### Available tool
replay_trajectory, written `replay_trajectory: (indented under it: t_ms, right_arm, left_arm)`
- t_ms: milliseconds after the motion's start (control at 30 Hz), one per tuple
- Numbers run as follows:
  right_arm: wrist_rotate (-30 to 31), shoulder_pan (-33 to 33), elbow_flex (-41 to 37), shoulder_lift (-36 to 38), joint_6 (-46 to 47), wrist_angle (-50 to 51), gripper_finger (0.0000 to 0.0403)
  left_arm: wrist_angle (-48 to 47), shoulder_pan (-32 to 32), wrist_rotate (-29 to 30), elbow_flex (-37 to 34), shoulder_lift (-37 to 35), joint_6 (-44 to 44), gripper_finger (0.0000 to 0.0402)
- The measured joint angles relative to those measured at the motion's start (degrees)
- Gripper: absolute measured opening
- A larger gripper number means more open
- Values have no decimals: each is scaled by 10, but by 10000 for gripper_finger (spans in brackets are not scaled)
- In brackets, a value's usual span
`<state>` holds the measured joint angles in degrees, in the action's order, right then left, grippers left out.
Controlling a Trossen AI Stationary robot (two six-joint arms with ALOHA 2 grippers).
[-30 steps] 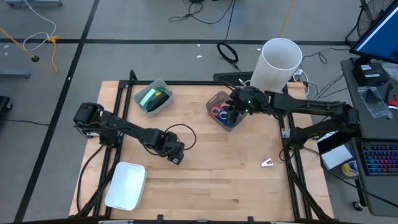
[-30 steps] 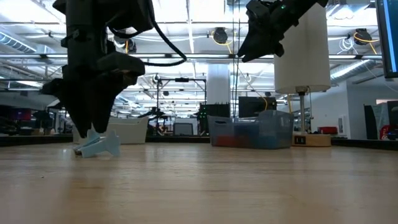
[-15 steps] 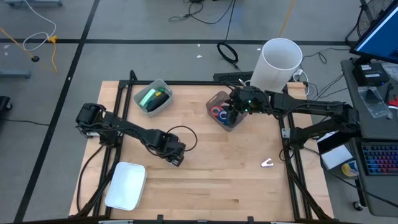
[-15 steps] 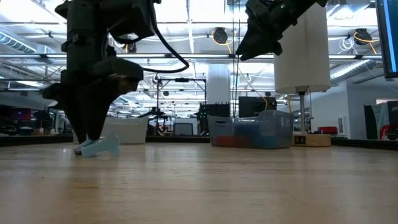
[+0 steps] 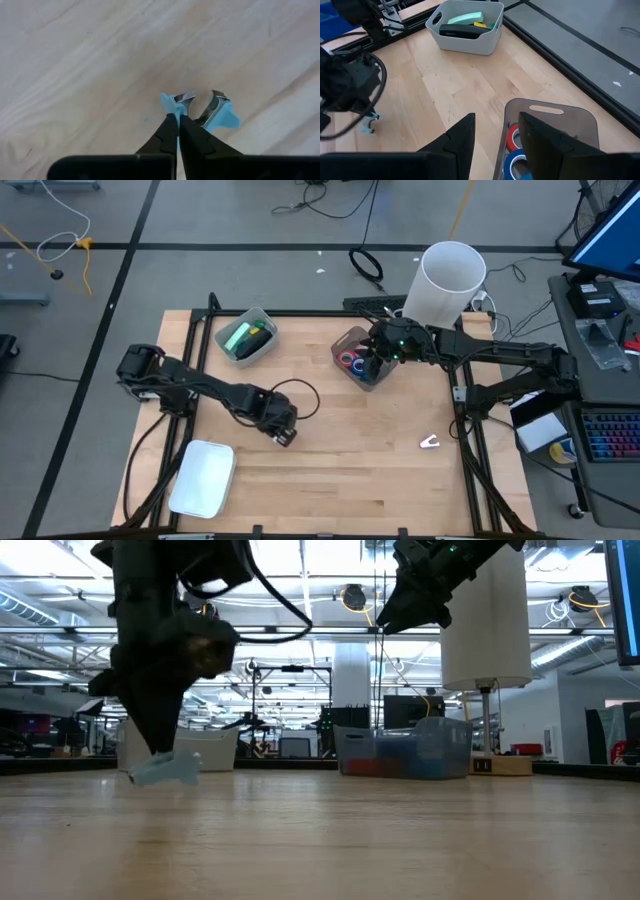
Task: Pick and place Stapler, Stapler remover, tape
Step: Put the blue staple remover into the white bin
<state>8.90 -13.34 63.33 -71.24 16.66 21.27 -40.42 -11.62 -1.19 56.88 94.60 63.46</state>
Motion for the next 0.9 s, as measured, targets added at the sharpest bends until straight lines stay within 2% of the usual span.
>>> replay_trajectory:
  t_ms: [167, 367, 467, 600, 733, 900]
  right_arm:
    - [-1, 0, 0, 0, -5, 4, 141]
    - [-1, 0, 0, 0, -15, 4, 141]
    - [-1, 0, 0, 0, -22, 4, 141]
    - [-1, 0, 0, 0, -24, 4, 141]
    - [-1, 0, 0, 0, -24, 4, 141]
    - [-1, 0, 0, 0, -24, 4, 141]
  left_arm:
    - [-3, -3, -10, -1, -66, 2, 3]
    - [-10, -25, 1, 0, -181, 51, 3]
    - [-41, -53, -12, 0, -233, 86, 2]
    - [-99, -105, -68, 0, -292, 155, 2]
    - [-191, -169, -116, 0, -330, 274, 1]
    - [-284, -244, -97, 0, -338, 407, 1]
